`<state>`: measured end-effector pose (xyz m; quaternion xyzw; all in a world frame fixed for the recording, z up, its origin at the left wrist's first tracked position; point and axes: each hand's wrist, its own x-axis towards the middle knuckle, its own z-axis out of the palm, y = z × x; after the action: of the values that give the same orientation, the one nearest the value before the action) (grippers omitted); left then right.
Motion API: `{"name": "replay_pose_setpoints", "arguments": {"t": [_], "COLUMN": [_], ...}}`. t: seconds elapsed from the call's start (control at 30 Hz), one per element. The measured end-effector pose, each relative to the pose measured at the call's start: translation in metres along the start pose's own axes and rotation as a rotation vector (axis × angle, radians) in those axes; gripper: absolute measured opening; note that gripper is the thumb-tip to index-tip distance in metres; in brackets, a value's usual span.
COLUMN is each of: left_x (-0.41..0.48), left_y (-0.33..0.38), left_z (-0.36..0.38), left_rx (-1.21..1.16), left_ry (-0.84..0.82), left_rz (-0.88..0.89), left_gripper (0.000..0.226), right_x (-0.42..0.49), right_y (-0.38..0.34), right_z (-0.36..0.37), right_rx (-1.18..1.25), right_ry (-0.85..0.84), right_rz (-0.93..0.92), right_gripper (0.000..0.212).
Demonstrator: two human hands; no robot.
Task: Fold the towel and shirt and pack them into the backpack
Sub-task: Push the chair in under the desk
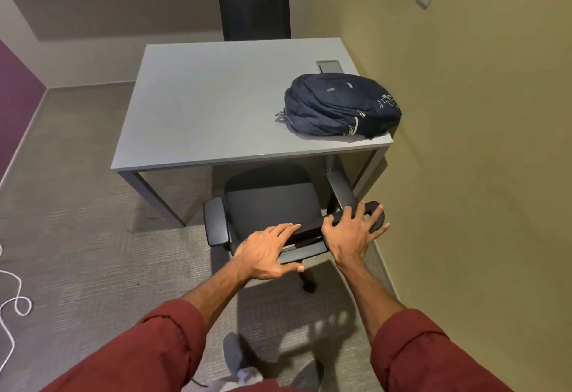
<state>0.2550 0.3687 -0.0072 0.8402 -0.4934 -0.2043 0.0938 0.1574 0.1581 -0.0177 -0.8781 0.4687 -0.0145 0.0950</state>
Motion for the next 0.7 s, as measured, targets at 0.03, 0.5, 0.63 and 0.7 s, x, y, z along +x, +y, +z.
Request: {"name": "replay_pose_setpoints", "arguments": {"t": [0.03,0.5,0.63,0.7], "left_x": [0.000,0.006,0.005,0.004], "left_y": [-0.005,-0.027,-0.046,-0.058], "left_z": [-0.003,-0.009,-0.012,-0.014], "left_rx": [-0.003,0.037,0.037,0.043], "left_ry": [0.002,0.301,0.307,0.322], "left_rz": [-0.012,-0.577,-0.574,-0.569], "left_gripper": [0.096,0.085,0.081,0.081], "right_x": [-0.003,0.028,0.026,0.026], "right_y": [-0.007,-0.019,-0.037,-0.048], "right_z": [0.000,-0.011,-0.008,-0.006], "right_rx": [-0.013,-0.001,-0.049,-0.060], "right_ry": [-0.010,0.023,0.003,-0.007], "right_rz": [0.011,-0.399,-0.404,-0.412], "right_gripper": [0.063,0.057,0.054,0.053]}}
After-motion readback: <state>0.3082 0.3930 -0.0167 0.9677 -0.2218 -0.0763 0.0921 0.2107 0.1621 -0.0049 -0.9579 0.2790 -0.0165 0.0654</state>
